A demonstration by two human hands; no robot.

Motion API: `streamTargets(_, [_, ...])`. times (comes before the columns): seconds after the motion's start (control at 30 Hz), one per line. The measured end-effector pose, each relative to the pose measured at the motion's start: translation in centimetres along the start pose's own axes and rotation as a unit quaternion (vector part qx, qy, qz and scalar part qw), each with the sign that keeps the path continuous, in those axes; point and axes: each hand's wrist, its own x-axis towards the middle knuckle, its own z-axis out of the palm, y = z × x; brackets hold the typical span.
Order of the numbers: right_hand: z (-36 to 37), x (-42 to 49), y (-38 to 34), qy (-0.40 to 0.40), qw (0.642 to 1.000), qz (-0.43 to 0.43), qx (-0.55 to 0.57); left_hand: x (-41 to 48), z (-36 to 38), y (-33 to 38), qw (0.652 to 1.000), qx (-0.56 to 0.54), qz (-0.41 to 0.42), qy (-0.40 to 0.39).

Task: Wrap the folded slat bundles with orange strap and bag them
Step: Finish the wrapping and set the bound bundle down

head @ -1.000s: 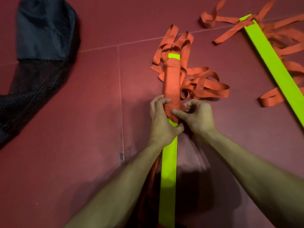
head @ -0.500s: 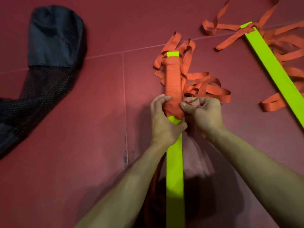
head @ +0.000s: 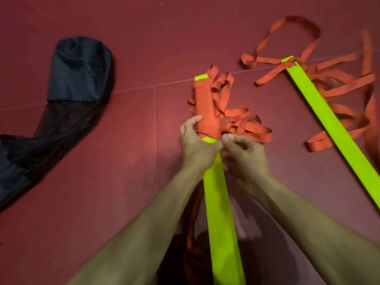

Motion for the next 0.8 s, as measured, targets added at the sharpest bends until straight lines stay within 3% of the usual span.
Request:
streamTargets(0.1, [-1.2,-4.7,0.1,-0.194,0.957,0.212,-0.036,2.7,-0.6,2.7,0.997,0.045,-0.004,0.057])
streamTargets(0.13, [-1.5,-6.1,-0.1,-0.248,0.938,0.24,-0.039,3.2,-1.1,3.5,0.998,0.046,-0.003,0.053])
streamTargets(0.2, [-1.8,-6.9,-0.8,-0.267,0.937,0.211,-0.081,3.3,-2.5,4.8,0.995,0.093,0.028,0.034])
streamTargets(0.27, [-1.7,-6.5,-2.2,-0.22,0.953,0.132,-0.163,2.6,-4.6,6.4,0.964,0.197,0.18,-0.021])
streamTargets(0.33, [-1.5,-6.2,-3.7,-0.207,0.948,0.083,-0.228,1.7,-6.6,8.7,0.905,0.218,0.317,-0.18])
streamTargets(0.4, [-1.4,-6.6,-4.9,-0.216,0.936,0.064,-0.27,0.5,-7.5,11.0,0.815,0.306,0.336,-0.361])
streamTargets(0.43, [-1.2,-6.9,-5.4,-0.226,0.931,0.061,-0.281,-0.1,-7.5,11.9,0.756,0.39,0.325,-0.413])
streamTargets(0.47, [-0.9,-7.4,-6.1,-0.236,0.926,0.057,-0.289,-0.5,-7.4,12.6,0.706,0.466,0.306,-0.437])
streamTargets(0.53, [-0.3,-8.4,-7.5,-0.263,0.912,0.044,-0.31,-1.1,-7.5,14.4,0.658,0.547,0.285,-0.433])
streamTargets(0.6, [0.4,-9.8,-9.2,-0.304,0.89,0.041,-0.337,-1.5,-8.3,16.6,0.664,0.543,0.294,-0.422])
streamTargets(0.8, [0.9,-15.8,-19.7,-0.328,0.822,0.111,-0.452,-4.7,-11.3,21.4,0.758,0.443,0.306,-0.369])
